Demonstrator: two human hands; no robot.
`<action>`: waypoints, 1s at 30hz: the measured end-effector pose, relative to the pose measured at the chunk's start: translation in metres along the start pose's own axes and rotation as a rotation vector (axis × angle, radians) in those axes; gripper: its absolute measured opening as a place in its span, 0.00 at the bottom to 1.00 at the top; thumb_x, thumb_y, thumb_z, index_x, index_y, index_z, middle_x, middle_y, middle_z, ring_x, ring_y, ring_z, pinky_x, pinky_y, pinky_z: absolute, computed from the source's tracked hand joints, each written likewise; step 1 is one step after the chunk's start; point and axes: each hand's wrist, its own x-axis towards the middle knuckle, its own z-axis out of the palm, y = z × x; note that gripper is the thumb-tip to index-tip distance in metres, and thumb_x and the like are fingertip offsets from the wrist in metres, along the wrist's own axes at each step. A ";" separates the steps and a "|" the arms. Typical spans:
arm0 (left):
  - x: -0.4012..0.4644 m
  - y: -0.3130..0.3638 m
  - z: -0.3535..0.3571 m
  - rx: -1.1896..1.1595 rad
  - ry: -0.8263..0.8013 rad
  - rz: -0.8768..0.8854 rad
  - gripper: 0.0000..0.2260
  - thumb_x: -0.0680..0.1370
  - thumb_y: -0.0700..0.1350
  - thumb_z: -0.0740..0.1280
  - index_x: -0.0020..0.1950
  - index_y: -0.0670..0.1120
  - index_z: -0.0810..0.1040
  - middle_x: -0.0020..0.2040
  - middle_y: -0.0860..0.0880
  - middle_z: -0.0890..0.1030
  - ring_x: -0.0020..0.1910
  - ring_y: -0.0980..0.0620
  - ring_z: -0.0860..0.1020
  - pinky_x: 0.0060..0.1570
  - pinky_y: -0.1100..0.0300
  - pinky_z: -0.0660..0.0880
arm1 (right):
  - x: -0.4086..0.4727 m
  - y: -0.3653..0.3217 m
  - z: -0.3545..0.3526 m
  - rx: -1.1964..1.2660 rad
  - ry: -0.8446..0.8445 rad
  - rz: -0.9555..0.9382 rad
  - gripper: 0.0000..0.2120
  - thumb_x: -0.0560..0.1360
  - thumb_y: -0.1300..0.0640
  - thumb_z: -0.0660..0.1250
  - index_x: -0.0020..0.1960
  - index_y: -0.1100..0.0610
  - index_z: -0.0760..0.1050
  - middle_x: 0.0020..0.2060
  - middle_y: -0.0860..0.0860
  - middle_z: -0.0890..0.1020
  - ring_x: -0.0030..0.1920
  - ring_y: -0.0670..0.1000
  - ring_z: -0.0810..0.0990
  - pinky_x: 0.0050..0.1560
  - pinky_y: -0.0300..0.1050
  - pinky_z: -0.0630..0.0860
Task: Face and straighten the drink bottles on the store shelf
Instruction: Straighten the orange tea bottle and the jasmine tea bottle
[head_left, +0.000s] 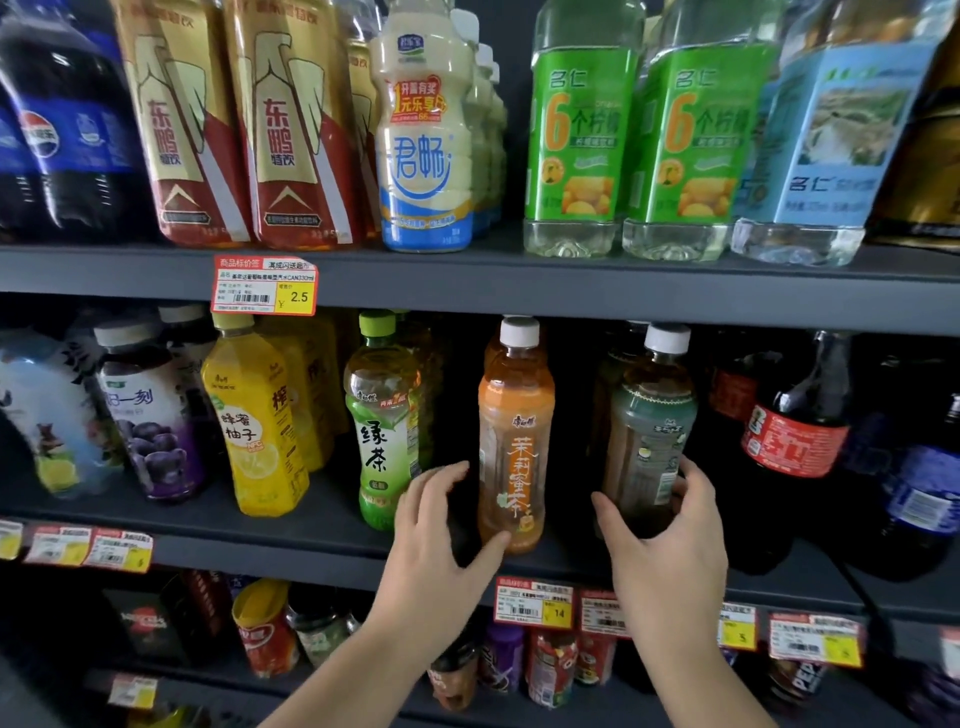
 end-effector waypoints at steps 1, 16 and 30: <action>-0.007 0.001 0.003 0.039 0.060 0.091 0.28 0.74 0.50 0.73 0.69 0.60 0.63 0.66 0.66 0.64 0.66 0.63 0.67 0.61 0.71 0.66 | 0.000 0.000 -0.002 -0.005 0.004 -0.009 0.37 0.68 0.45 0.76 0.71 0.45 0.61 0.56 0.41 0.72 0.57 0.43 0.72 0.53 0.42 0.71; 0.004 0.077 0.094 -0.059 -0.146 -0.035 0.24 0.82 0.46 0.60 0.76 0.59 0.57 0.75 0.63 0.59 0.72 0.63 0.62 0.60 0.78 0.58 | -0.008 0.017 -0.023 -0.051 -0.031 -0.030 0.33 0.73 0.49 0.72 0.74 0.50 0.64 0.63 0.52 0.75 0.62 0.50 0.73 0.50 0.40 0.69; 0.076 0.085 0.129 -0.130 -0.162 -0.335 0.30 0.79 0.47 0.65 0.77 0.55 0.55 0.72 0.47 0.69 0.69 0.45 0.69 0.67 0.50 0.68 | -0.008 0.017 -0.028 -0.021 -0.058 -0.104 0.36 0.74 0.45 0.64 0.78 0.57 0.59 0.69 0.55 0.72 0.70 0.54 0.69 0.64 0.49 0.71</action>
